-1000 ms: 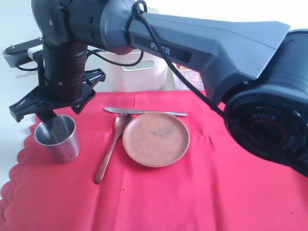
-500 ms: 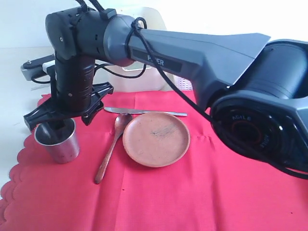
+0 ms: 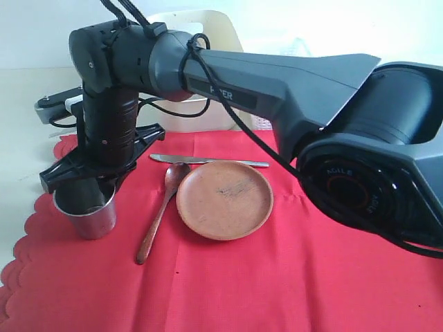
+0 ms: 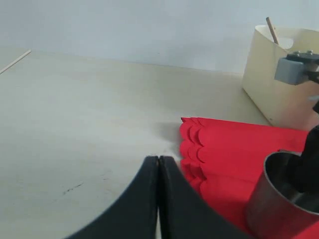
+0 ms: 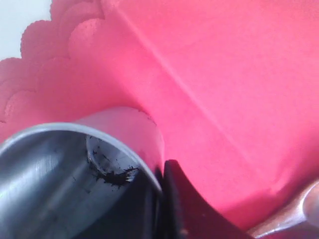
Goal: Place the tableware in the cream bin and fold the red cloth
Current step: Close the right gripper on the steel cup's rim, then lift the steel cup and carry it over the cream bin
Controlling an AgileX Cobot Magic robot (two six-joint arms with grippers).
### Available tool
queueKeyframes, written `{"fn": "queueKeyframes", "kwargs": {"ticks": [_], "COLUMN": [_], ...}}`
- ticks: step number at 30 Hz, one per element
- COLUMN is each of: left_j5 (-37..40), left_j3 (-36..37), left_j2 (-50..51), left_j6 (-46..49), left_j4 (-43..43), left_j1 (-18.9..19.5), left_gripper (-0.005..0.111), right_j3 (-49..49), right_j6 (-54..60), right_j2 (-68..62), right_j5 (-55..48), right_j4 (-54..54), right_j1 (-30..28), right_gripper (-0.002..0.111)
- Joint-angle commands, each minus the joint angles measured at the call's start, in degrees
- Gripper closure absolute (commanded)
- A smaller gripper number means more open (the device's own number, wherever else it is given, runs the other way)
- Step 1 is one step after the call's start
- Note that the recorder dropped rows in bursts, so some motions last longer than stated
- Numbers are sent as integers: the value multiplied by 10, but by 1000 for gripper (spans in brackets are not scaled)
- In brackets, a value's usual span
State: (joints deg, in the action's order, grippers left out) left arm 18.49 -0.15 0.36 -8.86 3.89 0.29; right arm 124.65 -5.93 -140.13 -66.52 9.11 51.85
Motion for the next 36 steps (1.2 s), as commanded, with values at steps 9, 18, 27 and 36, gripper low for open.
{"fn": "queueKeyframes", "kwargs": {"ticks": [9,18,27,36], "left_j5": [-2,-2,-2,-2], "left_j3": [1,1,1,1], "left_j2": [-4,-4,-4,-4], "left_j6": [-2,-2,-2,-2], "left_j4": [0,0,0,0], "left_j1": [-4,-4,-4,-4], "left_gripper": [106,106,106,106], "right_j3": [3,3,3,3], "right_j6": [14,14,14,-1], "right_j2": [100,163,174,138], "right_j5": [16,44,130,120], "right_j4": [-39,-37,-52,-78], "right_j1": [-38,-108,-192,-217], "right_gripper": [108,108,108,108]}}
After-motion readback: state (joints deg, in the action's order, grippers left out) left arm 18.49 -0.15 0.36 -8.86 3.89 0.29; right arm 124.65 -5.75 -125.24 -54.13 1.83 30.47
